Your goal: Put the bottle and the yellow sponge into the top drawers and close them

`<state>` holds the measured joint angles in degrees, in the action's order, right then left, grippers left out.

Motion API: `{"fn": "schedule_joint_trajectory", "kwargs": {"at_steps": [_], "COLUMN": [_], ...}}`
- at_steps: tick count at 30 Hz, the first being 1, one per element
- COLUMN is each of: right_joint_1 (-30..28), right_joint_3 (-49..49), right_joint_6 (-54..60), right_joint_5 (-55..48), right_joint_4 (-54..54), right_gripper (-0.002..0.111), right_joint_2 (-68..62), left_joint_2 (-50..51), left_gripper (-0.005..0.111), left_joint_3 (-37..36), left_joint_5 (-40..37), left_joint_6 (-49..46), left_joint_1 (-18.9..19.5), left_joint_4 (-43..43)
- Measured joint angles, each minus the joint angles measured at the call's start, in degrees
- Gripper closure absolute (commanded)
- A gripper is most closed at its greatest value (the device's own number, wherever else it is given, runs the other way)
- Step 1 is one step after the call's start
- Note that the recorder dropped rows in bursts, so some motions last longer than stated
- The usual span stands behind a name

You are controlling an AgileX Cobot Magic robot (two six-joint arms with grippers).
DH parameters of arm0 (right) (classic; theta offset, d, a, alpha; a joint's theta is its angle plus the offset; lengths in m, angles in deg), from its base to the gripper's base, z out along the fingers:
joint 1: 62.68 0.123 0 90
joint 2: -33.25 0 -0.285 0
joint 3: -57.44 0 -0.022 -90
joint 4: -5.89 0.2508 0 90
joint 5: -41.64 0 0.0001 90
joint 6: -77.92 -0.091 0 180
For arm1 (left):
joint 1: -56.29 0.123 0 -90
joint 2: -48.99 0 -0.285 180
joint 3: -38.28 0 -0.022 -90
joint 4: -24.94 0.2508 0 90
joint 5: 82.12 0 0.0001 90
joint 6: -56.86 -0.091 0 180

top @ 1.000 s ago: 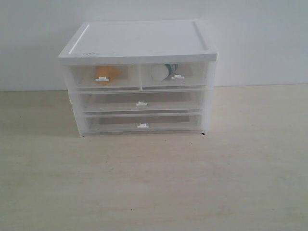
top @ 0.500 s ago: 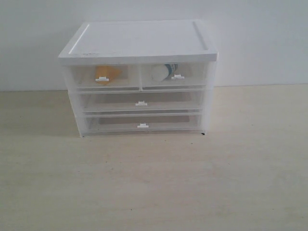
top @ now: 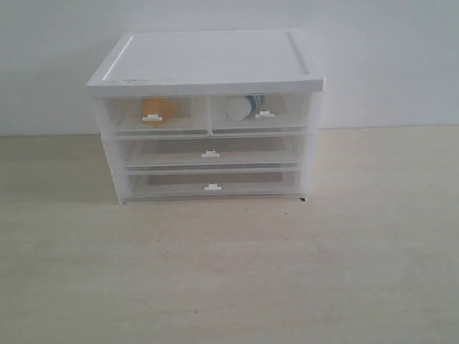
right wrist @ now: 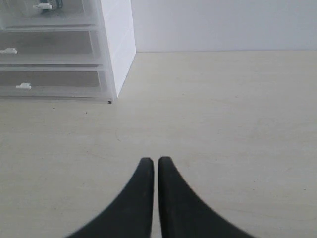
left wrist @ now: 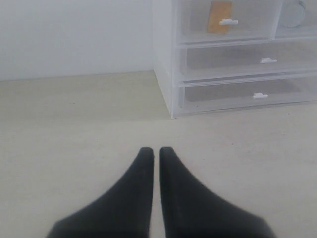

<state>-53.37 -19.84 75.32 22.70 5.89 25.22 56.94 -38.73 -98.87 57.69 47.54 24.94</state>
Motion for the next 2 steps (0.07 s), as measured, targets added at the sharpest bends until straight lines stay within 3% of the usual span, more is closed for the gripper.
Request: {"fn": "schedule_joint_trajectory", "kwargs": {"at_steps": [2], "right_joint_1": [0.0], "right_joint_3": [0.0], "right_joint_6": [0.0], "right_joint_5": [0.0], "right_joint_4": [0.0], "right_gripper": [0.107], "right_joint_2": [0.0], "left_joint_2": [0.0], "left_gripper": [0.103], "left_joint_3": [0.0], "left_joint_5": [0.0], "left_joint_6": [0.0], "left_joint_1": [0.0], "left_joint_4": [0.0]}}
